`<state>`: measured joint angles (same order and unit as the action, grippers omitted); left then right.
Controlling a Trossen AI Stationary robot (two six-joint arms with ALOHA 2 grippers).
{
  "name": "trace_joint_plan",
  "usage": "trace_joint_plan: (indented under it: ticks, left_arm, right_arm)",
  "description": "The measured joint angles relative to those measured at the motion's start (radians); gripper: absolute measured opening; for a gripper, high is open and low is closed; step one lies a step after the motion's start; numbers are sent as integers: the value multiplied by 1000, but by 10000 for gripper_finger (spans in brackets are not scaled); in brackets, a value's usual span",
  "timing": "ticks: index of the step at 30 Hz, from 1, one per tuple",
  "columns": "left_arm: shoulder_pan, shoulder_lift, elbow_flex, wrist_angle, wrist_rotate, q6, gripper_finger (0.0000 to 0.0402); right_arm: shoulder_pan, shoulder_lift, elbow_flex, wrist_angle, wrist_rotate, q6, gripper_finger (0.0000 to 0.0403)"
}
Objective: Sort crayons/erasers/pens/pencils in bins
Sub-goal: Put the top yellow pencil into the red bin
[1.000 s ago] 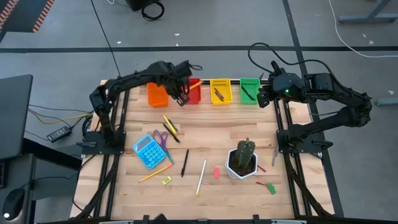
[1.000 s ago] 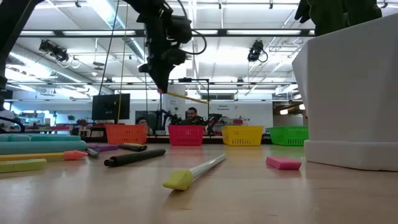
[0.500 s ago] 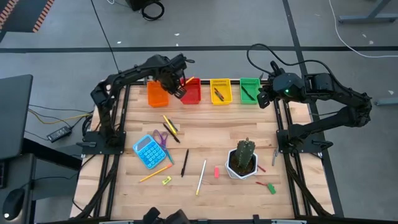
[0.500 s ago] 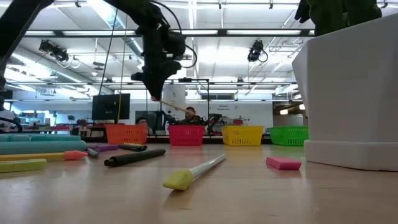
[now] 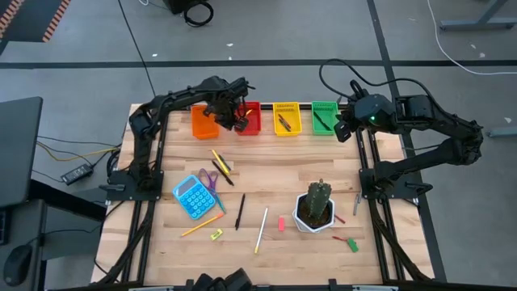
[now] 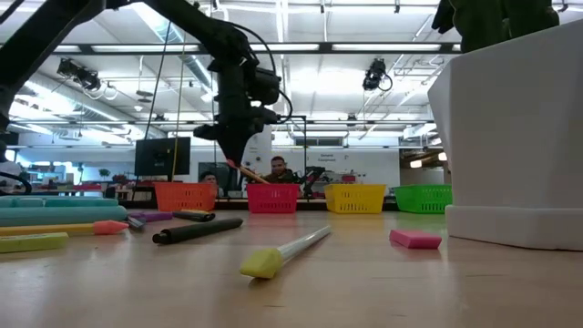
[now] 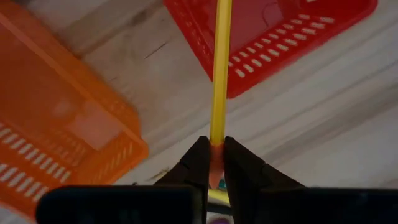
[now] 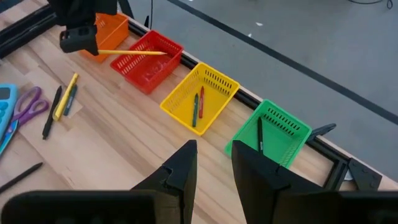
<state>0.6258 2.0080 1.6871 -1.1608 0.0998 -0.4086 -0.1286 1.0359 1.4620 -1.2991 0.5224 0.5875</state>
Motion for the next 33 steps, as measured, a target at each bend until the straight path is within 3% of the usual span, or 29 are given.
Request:
trace_joint_plan:
  ticks: [6, 24, 33]
  left_arm:
    - [8, 23, 1, 47, 94, -33, 40]
    - [58, 33, 1, 72, 100, -52, 46]
    - [53, 83, 0, 97, 166, -51, 47]
  right_arm:
    - [0, 0, 0, 0, -4, -9, 107]
    - [0, 0, 0, 0, -19, -15, 107]
    - [0, 0, 0, 0, -18, 19, 107]
